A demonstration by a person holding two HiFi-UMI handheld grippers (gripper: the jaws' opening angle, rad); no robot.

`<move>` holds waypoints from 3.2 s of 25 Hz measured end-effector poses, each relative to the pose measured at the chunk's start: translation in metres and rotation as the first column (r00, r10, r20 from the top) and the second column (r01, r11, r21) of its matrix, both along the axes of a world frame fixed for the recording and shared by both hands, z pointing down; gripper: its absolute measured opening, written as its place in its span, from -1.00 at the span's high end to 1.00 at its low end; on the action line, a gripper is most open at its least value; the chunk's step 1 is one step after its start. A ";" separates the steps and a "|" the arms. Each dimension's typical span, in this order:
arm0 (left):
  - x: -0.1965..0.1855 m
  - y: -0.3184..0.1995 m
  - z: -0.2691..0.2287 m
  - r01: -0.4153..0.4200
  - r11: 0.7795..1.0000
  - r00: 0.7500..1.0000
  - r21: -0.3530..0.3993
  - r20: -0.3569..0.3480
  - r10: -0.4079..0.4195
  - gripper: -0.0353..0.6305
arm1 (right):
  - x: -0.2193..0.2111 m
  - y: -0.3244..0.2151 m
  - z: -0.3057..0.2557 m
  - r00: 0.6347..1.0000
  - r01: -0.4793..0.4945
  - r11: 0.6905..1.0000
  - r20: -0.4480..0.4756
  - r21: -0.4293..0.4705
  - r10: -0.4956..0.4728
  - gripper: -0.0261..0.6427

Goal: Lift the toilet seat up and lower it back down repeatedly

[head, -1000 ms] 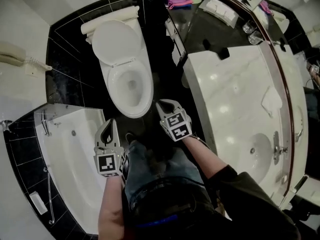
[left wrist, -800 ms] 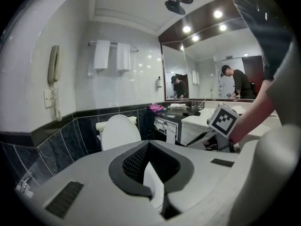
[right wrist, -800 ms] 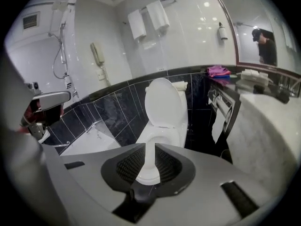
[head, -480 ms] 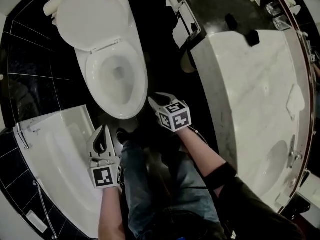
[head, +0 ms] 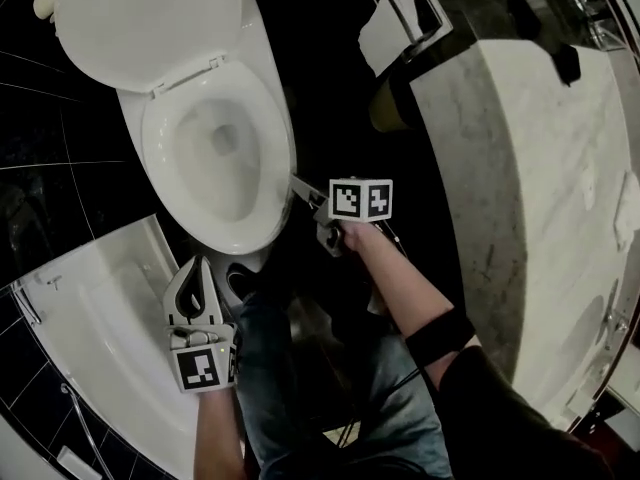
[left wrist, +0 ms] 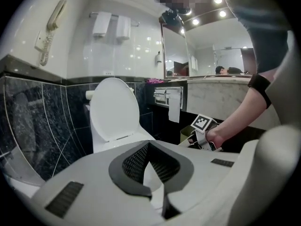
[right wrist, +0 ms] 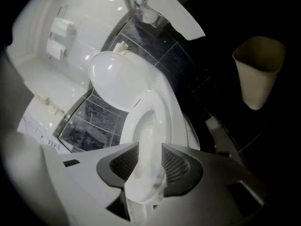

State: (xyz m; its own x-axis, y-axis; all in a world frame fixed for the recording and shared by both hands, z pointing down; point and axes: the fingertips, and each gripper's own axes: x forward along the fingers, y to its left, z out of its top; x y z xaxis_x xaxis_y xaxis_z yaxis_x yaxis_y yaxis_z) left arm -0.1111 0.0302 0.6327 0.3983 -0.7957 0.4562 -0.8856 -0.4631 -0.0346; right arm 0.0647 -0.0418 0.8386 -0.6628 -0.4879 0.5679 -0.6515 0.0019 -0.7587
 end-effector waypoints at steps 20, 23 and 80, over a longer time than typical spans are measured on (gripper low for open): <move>-0.050 -0.006 0.056 0.009 1.000 0.999 -0.022 0.033 -0.009 0.94 | -0.012 -0.012 0.061 0.987 -0.055 0.985 0.139 -0.164 0.079 0.42; -0.057 -0.004 0.062 0.016 0.999 0.999 -0.028 0.034 -0.015 0.94 | -0.010 -0.013 0.061 0.985 -0.068 0.983 0.148 -0.170 0.094 0.44; -0.053 -0.059 0.052 0.160 0.964 0.964 -0.212 -0.178 -0.199 0.94 | -0.017 -0.071 -0.125 0.972 -0.132 0.991 0.190 -0.034 0.136 0.48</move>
